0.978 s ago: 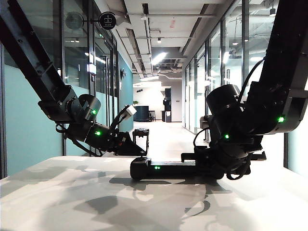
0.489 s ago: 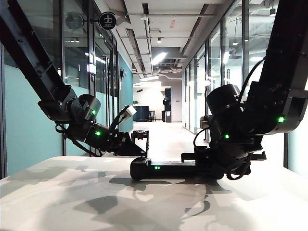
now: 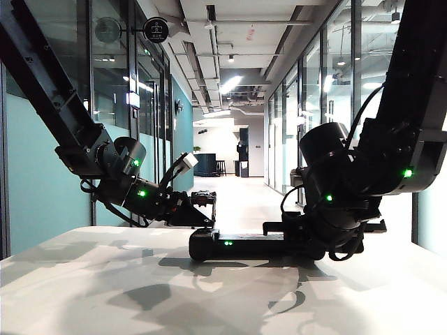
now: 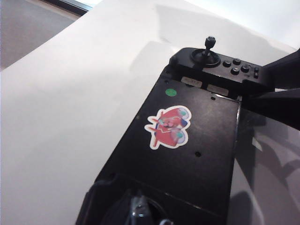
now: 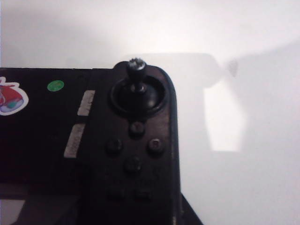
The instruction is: Push the left joystick on the remote control sitting on the white table backward to make the robot dog back up in a straight line until it returns close to you.
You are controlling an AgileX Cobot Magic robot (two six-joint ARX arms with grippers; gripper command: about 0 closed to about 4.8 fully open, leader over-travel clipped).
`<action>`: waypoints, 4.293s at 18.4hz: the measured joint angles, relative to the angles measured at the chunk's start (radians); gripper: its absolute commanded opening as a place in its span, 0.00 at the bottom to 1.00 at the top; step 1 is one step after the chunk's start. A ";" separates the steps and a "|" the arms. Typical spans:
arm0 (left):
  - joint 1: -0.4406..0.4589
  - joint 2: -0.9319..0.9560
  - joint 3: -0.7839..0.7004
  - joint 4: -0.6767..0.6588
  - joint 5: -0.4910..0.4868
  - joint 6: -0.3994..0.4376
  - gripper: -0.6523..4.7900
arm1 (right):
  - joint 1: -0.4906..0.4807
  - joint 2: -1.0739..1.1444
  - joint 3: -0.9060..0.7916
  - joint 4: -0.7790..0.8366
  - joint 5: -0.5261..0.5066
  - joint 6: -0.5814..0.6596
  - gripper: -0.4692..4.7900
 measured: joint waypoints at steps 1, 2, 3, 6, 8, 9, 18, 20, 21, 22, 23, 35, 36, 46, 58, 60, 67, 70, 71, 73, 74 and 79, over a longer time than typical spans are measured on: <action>0.000 0.000 0.000 0.000 0.000 0.000 0.11 | 0.000 0.000 0.000 0.000 0.000 0.000 0.48; 0.000 0.000 0.000 0.000 0.000 0.000 0.11 | 0.000 0.000 0.000 0.000 0.000 0.000 0.48; 0.000 0.000 0.000 0.000 0.000 0.000 0.11 | 0.000 0.000 0.000 0.000 0.000 0.000 0.48; 0.000 0.000 0.000 0.000 0.000 0.000 0.11 | 0.000 0.000 0.000 0.000 0.000 0.000 0.48; 0.000 0.000 0.000 0.000 0.000 0.000 0.11 | 0.000 0.000 0.000 0.000 0.000 0.000 0.48; 0.000 0.000 0.000 0.000 0.000 0.000 0.11 | 0.000 0.000 0.000 0.000 0.000 0.000 0.48; 0.000 0.000 0.000 0.000 0.000 0.000 0.11 | -0.003 0.000 0.000 0.000 0.000 0.000 0.48; 0.000 0.000 0.000 0.000 0.000 0.000 0.11 | -0.003 0.000 0.000 0.000 0.000 0.000 0.48; 0.000 0.000 0.000 0.000 0.000 0.000 0.11 | -0.003 0.000 0.000 0.000 0.000 0.000 0.48; 0.000 0.000 0.000 0.000 0.000 0.000 0.11 | -0.003 0.000 0.000 0.000 0.000 0.000 0.48; 0.000 0.000 0.000 0.000 0.000 0.000 0.11 | -0.003 0.000 0.000 0.000 0.000 0.000 0.48; 0.000 0.000 0.000 0.000 0.000 0.000 0.11 | -0.003 0.000 0.000 0.000 0.000 0.000 0.48; 0.000 0.000 0.000 0.000 0.000 0.000 0.11 | -0.003 0.000 0.000 0.000 0.000 0.000 0.48; -0.004 -0.011 0.004 0.040 -0.341 -0.080 0.11 | -0.003 0.000 0.000 0.000 0.000 0.000 0.48; -0.006 -0.280 0.002 -0.013 -0.655 -0.410 0.11 | -0.004 0.000 0.000 0.000 -0.010 -0.003 0.49; -0.006 -0.322 0.002 -0.077 -0.703 -0.424 0.11 | -0.004 0.000 0.000 0.000 -0.013 -0.003 0.66; -0.021 -0.449 0.002 -0.175 -0.729 -0.426 0.11 | -0.004 0.000 0.001 0.015 -0.017 -0.019 0.70; -0.019 -0.479 0.003 -0.219 -0.730 -0.423 0.11 | -0.004 -0.027 -0.002 -0.047 -0.018 -0.035 0.70; -0.019 -0.488 0.005 -0.224 -0.737 -0.423 0.11 | -0.004 -0.055 -0.013 -0.059 -0.018 -0.035 0.70; -0.020 -0.494 0.005 -0.226 -0.755 -0.423 0.11 | -0.004 -0.095 -0.038 -0.060 -0.017 -0.037 0.70; -0.019 -0.498 0.004 -0.238 -0.756 -0.423 0.11 | -0.004 -0.120 -0.056 -0.062 -0.017 -0.037 0.70; -0.020 -0.580 0.005 -0.311 -0.871 -0.425 0.11 | -0.004 -0.263 -0.150 -0.069 -0.016 -0.053 0.27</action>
